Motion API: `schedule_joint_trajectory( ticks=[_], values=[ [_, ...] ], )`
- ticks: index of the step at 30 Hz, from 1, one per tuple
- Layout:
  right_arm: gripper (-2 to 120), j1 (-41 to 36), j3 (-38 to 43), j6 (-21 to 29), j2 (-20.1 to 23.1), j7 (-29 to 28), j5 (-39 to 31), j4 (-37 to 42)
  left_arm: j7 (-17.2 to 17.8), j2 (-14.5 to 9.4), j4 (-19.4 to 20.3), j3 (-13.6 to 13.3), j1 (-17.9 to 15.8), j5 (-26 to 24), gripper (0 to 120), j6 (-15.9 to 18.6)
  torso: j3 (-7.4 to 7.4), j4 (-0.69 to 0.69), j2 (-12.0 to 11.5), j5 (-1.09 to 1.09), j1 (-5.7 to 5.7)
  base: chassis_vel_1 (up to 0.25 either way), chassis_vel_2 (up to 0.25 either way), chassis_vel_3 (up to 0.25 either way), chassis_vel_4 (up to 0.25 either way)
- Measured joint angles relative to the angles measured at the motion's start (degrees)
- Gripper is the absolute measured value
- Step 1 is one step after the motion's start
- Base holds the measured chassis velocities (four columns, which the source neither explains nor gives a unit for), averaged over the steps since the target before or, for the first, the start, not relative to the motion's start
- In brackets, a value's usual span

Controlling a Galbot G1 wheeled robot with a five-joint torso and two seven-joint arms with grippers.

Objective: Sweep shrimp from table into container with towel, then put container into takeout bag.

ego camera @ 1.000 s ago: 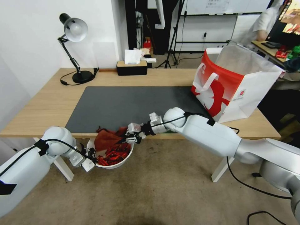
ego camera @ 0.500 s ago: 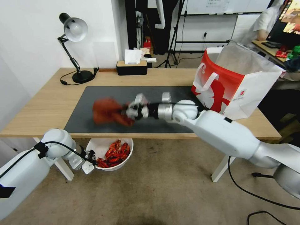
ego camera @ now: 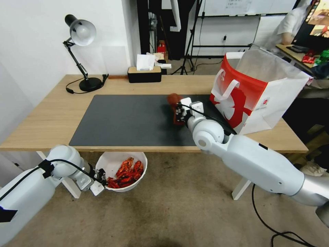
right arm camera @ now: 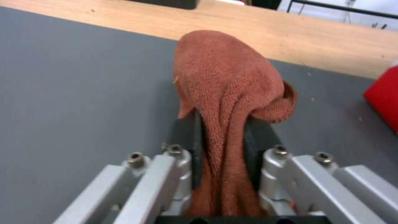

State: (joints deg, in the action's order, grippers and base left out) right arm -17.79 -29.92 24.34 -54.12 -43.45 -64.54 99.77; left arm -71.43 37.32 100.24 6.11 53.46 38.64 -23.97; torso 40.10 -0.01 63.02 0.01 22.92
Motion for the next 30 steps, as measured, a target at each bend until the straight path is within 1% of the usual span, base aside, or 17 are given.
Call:
schedule_joint_trajectory(
  ticks=[2, 4, 6, 9, 10, 12, 14, 16, 18, 19, 21, 22, 25, 26, 28, 29, 30],
  values=[
    [36, -0.4, 0.3, -0.8, -0.2, -0.7, 0.3, -0.2, 0.0, -0.1, 0.2, 0.2, 0.5, 0.0, 0, 0.0, 0.00, 0.01, 0.0, 0.00, 0.00, 0.000, 0.000, 0.000, 0.000],
    [38, -0.4, 0.3, -0.9, -0.2, -0.8, 0.3, -0.2, 0.0, -0.1, 0.2, 0.2, 0.5, 0.0, 0, 0.0, 0.00, 0.01, 0.0, 0.00, 0.00, 0.000, 0.000, 0.000, 0.000],
    [49, -0.4, 0.3, -1.0, -0.2, -1.3, 0.4, -0.2, 0.0, -0.1, 0.2, 0.4, 0.5, 0.0, 0, 0.0, 0.00, 0.02, 0.0, 0.00, 0.00, 0.000, 0.000, 0.000, 0.000],
    [54, -0.3, 0.3, -1.0, -0.2, -1.6, 0.4, -0.2, 0.0, -0.2, 0.2, 0.4, 0.5, 0.0, 0, 0.0, 0.00, 0.01, 0.0, 0.00, 0.00, 0.000, 0.000, 0.000, 0.000],
    [64, -0.2, 0.3, -0.9, -0.2, -2.1, 0.3, 0.0, 0.0, -0.2, 0.2, 0.4, 0.4, -0.1, 0, 0.0, 0.00, 0.01, 0.0, -0.01, 0.00, 0.000, 0.000, 0.000, 0.000],
    [67, -0.2, 0.3, -0.9, -0.1, -2.4, 0.3, 0.1, 0.0, -0.2, 0.2, 0.5, 0.4, -0.1, 0, 0.0, 0.00, 0.01, 0.0, -0.01, 0.00, 0.000, 0.000, 0.000, 0.000],
    [79, -0.5, 0.4, -0.8, 0.1, -3.1, -0.1, 0.7, -0.1, -0.1, 0.2, 0.5, 0.4, 0.0, 0, 0.1, 0.00, 0.01, 0.0, 0.00, 0.00, 0.000, 0.000, 0.000, 0.000],
    [85, -1.2, 0.9, -0.9, 0.4, -3.5, -0.1, 1.3, -0.1, 0.1, 0.2, 0.5, 0.5, 0.1, 0, 0.1, 0.00, 0.02, 0.0, -0.01, 0.00, 0.000, 0.000, 0.000, 0.000],
    [93, -4.2, 2.6, -5.4, 1.5, -1.6, 3.2, 3.1, -0.1, 0.3, 0.2, 0.5, 0.8, 0.2, 0, 0.1, 0.00, 0.02, 0.0, -0.01, 0.00, 0.000, 0.000, 0.000, 0.000],
    [93, -4.2, 2.6, -5.4, 1.5, -1.6, 3.2, 3.1, -0.1, 0.3, 0.2, 0.5, 0.8, 0.2, 0, 0.1, 0.00, 0.02, 0.0, -0.01, 0.00, 0.000, 0.000, 0.000, 0.000],
    [99, -9.1, 6.4, -12.2, 3.3, 4.1, 8.8, 5.5, -0.1, 0.4, 0.2, 0.4, 0.9, 0.2, 0, 0.1, 0.00, 0.00, 0.0, 0.00, 0.00, 0.000, 0.000, 0.000, 0.000],
    [99, -9.1, 6.4, -12.2, 3.3, 4.1, 8.8, 5.5, -0.1, 0.4, 0.2, 0.4, 0.9, 0.2, 0, 0.1, 0.00, 0.00, 0.0, 0.00, 0.00, 0.000, 0.000, 0.000, 0.000],
    [100, -17.3, 13.0, -17.9, 5.6, 10.0, 15.9, 8.4, -0.1, 0.5, 0.4, 0.4, 1.2, 0.3, 0, 0.1, 0.00, 0.02, 0.0, 0.00, 0.00, 0.000, 0.000, 0.000, 0.000],
    [100, -17.3, 13.0, -17.9, 5.6, 10.0, 15.9, 8.4, -0.1, 0.5, 0.4, 0.4, 1.2, 0.3, 0, 0.1, 0.00, 0.02, 0.0, 0.00, 0.00, 0.000, 0.000, 0.000, 0.000],
    [100, -26.8, 18.5, -22.8, 7.7, 13.9, 22.4, 11.0, 0.0, 0.4, 0.6, 0.7, 1.8, 0.3, 0, 0.1, 0.01, -0.01, 0.0, 0.01, 0.01, 0.000, 0.000, 0.000, 0.000],
    [100, -26.8, 18.5, -22.8, 7.7, 13.9, 22.4, 11.0, 0.0, 0.4, 0.6, 0.7, 1.8, 0.3, 0, 0.1, 0.01, -0.01, 0.0, 0.01, 0.01, 0.000, 0.000, 0.000, 0.000],
    [100, -32.6, 21.6, -26.2, 8.2, 14.9, 25.8, 12.3, 0.0, 0.3, 0.6, 0.8, 2.2, 0.3, 0, 0.0, 0.00, -0.04, 0.0, 0.01, -0.01, 0.000, 0.000, 0.000, 0.000]
  ],
)
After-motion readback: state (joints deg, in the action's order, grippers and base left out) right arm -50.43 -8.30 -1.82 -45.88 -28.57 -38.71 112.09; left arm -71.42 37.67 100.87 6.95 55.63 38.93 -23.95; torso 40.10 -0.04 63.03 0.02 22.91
